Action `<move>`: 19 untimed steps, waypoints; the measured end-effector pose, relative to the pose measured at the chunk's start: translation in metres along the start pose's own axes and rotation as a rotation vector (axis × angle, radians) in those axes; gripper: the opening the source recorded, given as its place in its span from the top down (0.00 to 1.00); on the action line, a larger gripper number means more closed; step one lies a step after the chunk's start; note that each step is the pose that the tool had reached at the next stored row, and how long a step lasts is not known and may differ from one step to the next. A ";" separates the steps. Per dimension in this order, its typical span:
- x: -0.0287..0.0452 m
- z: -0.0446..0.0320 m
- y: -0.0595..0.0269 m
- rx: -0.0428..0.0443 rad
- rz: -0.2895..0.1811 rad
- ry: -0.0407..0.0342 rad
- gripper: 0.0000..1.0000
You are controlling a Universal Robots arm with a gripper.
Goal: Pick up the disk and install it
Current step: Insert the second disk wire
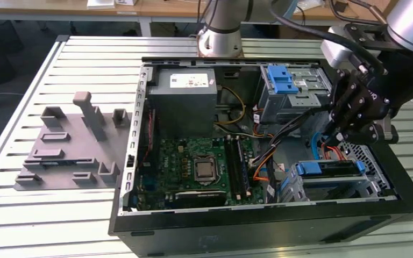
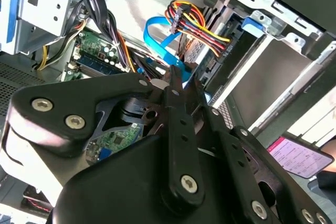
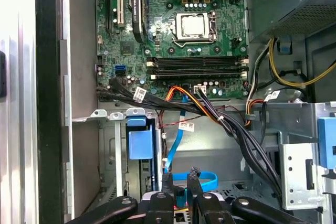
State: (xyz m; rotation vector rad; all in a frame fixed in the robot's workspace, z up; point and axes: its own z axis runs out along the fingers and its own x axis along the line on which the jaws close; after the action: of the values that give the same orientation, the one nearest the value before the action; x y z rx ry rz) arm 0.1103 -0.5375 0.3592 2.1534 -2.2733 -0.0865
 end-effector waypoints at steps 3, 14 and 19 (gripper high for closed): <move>-0.0007 0.0029 -0.0002 -0.0007 0.000 0.0002 0.75; 0.0043 0.0067 -0.0003 0.0112 -0.009 -0.0045 0.84; 0.0081 0.0090 0.0001 0.0217 -0.025 -0.0044 0.84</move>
State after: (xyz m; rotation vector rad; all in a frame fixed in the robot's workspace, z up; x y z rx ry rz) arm 0.1093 -0.5452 0.3500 2.1945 -2.2607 -0.0671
